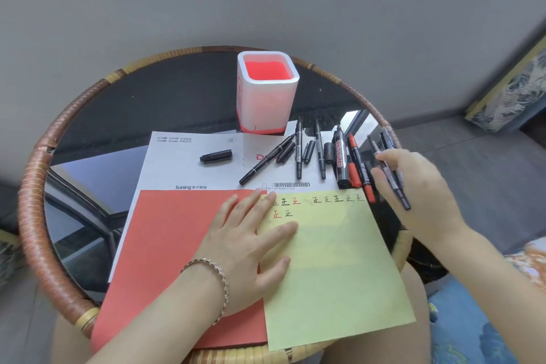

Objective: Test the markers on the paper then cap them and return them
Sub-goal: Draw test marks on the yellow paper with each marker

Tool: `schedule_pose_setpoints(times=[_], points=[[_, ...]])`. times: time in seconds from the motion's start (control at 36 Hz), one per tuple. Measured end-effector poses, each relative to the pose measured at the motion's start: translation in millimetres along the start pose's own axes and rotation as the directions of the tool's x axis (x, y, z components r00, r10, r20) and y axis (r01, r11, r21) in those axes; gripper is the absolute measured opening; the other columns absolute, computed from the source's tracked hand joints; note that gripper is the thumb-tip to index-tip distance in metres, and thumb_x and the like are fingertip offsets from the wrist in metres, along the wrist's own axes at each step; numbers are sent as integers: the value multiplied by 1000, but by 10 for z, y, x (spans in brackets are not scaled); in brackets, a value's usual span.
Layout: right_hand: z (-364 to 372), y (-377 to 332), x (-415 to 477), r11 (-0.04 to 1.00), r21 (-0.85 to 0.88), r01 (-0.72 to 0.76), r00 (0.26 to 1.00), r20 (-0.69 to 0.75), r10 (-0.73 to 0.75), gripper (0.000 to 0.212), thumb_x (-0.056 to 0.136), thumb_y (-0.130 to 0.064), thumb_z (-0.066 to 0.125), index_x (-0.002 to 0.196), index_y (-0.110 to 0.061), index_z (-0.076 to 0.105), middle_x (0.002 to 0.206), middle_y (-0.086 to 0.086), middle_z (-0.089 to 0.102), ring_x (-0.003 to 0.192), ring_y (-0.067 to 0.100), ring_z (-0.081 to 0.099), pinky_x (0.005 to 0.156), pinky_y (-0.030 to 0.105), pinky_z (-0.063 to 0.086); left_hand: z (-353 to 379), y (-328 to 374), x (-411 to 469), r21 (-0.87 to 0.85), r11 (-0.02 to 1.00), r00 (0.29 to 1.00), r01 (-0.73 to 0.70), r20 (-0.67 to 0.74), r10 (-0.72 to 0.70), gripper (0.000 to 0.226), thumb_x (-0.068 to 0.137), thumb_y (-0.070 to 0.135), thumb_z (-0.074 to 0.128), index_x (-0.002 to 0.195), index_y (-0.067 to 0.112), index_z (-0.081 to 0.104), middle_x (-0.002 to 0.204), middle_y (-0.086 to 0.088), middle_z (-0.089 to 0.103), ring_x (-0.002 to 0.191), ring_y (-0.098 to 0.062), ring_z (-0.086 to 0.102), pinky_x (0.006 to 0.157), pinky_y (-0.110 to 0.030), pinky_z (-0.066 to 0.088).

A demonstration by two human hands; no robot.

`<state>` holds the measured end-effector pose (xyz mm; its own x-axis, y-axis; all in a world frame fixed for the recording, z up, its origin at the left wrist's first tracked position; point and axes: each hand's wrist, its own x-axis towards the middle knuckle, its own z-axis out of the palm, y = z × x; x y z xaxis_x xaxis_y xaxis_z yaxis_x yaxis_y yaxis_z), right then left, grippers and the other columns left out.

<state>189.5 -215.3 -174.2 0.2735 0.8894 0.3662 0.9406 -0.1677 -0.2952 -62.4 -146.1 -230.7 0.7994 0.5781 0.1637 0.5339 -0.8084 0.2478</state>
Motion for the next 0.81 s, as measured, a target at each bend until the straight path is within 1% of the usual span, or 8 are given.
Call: schedule_pose_setpoints(times=[0.08,0.17,0.25,0.33,0.42,0.56,0.67,0.81], points=[[-14,281,89,971,-231,58,996,75,-42,35,69,7,71,102,-2,64,94,20,68,87,39,62,76,44,47,-1,4,4,7,1000,1000,-1,0,1,41,77,51,40,117,44,46,134,-9,52,126,-23,33,101,-43,22],[68,479,157,935,-347,67,994,107,-32,42,66,16,68,102,-5,67,95,18,70,90,41,62,76,50,50,-2,11,5,15,1000,1000,5,12,-5,41,77,52,39,117,45,47,135,-9,52,127,-24,36,100,-43,22],[163,528,194,928,-362,86,993,108,-50,38,69,16,64,100,-6,69,91,16,71,86,39,62,72,50,53,-10,15,-2,19,1000,1000,11,22,-11,42,77,52,39,117,45,48,135,-8,52,127,-26,43,100,-42,22],[197,512,204,945,-321,69,996,81,-45,36,74,13,60,102,-8,69,93,15,70,88,38,61,75,48,51,-13,11,-4,3,1000,1000,9,18,-10,42,77,51,40,117,44,47,135,-8,52,126,-26,42,100,-41,23],[159,490,206,978,-209,-14,1000,12,16,30,82,6,55,106,-6,66,96,16,68,91,35,58,79,45,48,-6,7,-4,-4,1000,1000,7,18,-7,41,77,51,40,117,44,48,134,-9,53,124,-28,48,100,-41,24],[52,571,219,948,-36,-316,948,-35,315,21,82,-11,59,102,-12,65,84,4,59,80,23,53,75,34,43,19,-11,-6,-8,1000,1000,2,20,-2,42,77,51,41,118,45,48,136,-8,51,127,-25,39,101,-41,23],[32,519,237,905,-102,-413,903,81,421,25,82,-23,63,105,-16,62,88,5,64,87,28,57,74,36,47,20,-14,-7,-10,1000,1000,-2,19,2,42,78,51,41,118,45,47,136,-8,50,128,-23,33,102,-42,21],[51,373,328,849,-158,-505,845,111,523,31,80,-22,62,109,-11,63,100,12,66,90,31,57,76,38,49,18,-7,-1,-15,1000,1000,5,24,-5,42,78,52,41,118,45,48,136,-7,51,127,-24,38,102,-41,22]])
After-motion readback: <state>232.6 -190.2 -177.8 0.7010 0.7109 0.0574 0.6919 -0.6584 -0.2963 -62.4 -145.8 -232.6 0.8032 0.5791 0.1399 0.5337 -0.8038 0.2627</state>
